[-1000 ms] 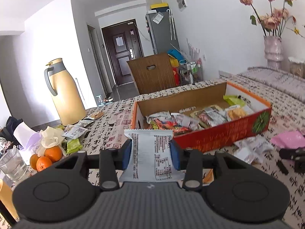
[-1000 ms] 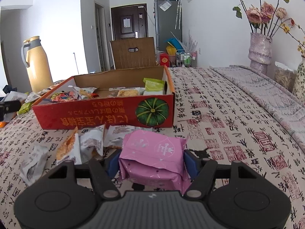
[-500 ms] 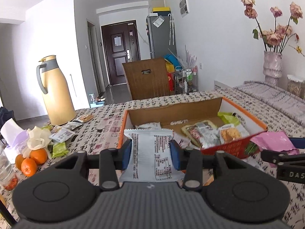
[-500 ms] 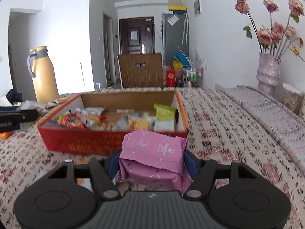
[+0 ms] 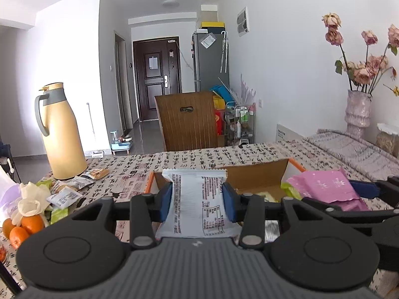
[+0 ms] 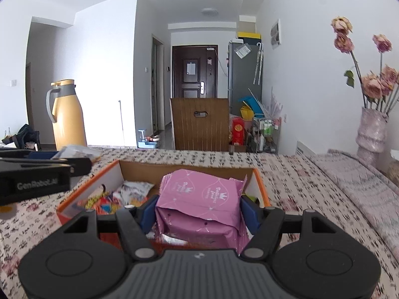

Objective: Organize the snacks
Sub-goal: 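Carry both packets over the red box and open both tools to drop them, then move both tools back from the box toward the remaining snacks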

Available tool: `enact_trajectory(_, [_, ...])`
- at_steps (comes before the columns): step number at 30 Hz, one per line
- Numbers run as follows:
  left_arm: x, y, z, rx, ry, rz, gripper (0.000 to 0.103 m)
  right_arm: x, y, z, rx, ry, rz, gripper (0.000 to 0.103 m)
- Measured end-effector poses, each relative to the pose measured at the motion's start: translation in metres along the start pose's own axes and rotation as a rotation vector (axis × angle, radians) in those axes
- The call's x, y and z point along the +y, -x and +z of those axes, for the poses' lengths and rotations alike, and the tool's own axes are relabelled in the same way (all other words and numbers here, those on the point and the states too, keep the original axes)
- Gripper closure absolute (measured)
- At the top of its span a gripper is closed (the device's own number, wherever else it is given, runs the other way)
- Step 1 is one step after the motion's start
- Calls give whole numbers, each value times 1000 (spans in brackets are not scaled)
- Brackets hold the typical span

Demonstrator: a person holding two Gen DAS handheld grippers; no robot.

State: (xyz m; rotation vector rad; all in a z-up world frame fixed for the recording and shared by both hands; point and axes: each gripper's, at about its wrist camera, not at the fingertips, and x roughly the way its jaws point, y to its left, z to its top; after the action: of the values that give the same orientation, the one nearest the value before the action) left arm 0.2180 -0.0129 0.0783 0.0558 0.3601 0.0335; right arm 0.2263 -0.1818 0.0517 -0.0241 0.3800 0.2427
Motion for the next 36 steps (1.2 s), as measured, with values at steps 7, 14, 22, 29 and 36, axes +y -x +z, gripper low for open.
enact_trajectory(7, [9, -32, 14, 13, 67, 18, 60, 3, -25, 16, -18, 17, 12, 35])
enact_trajectory(14, [14, -60, 6, 45, 111, 8, 60, -3, -60, 16, -11, -12, 4, 35])
enact_trajectory(22, [19, -78, -11, 76, 126, -37, 60, -10, -78, 3, 17, -33, -6, 35])
enact_trajectory(29, [23, -78, -15, 64, 146, -45, 50, -9, -84, -5, 53, -37, -5, 27])
enact_trajectory(36, [30, -69, -13, 12, 192, -21, 0, -20, -77, -5, 25, -86, -1, 0])
